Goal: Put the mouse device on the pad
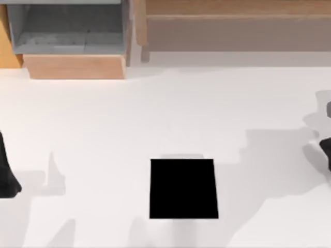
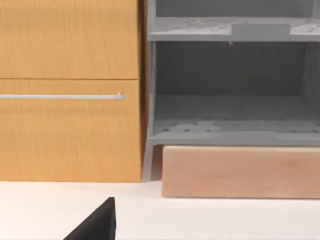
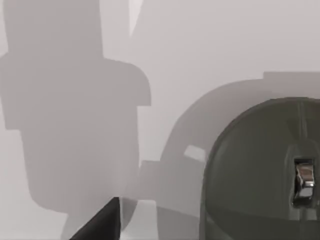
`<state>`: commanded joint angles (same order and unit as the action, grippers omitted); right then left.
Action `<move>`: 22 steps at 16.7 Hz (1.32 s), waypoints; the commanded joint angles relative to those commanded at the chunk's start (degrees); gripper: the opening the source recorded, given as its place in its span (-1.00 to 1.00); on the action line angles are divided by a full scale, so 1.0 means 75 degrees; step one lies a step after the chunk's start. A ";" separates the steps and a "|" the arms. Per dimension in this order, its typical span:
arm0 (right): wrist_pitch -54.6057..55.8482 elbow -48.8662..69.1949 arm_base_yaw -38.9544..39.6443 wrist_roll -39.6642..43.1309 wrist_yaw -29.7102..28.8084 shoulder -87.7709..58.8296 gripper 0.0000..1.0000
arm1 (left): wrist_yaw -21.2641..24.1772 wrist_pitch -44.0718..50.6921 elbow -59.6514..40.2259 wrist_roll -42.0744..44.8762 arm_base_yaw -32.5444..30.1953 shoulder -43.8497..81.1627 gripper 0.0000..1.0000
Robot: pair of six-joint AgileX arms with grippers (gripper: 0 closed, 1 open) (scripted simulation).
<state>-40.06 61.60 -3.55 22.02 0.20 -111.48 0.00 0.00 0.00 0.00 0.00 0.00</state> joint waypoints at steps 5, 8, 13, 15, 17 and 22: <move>0.0000 0.0000 0.0000 0.0000 0.0000 0.0000 -1.00 | 0.0000 0.0000 0.0000 0.0000 0.0000 0.0000 1.00; 0.0000 0.0000 0.0000 0.0000 0.0000 0.0000 -1.00 | 0.0000 0.0000 0.0000 0.0000 0.0000 0.0000 1.00; -0.0536 0.0352 0.0001 -0.0017 0.0066 0.0460 -1.00 | 0.0000 0.0000 0.0000 0.0000 0.0000 0.0000 1.00; -0.1110 0.0715 0.0000 0.0000 0.0073 0.0626 -1.00 | 0.0000 0.0000 0.0000 0.0000 0.0000 0.0000 1.00; -0.1894 0.1143 -0.0002 0.0015 0.0075 0.0849 -1.00 | 0.0000 0.0000 0.0000 0.0000 0.0000 0.0000 1.00; -0.3171 0.1978 -0.0012 0.0018 0.0068 0.1412 -1.00 | 0.0000 0.0000 0.0000 0.0000 0.0000 0.0000 1.00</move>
<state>-63.84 76.43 -3.64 22.15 0.71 -100.89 0.00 0.00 0.00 0.00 0.00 0.00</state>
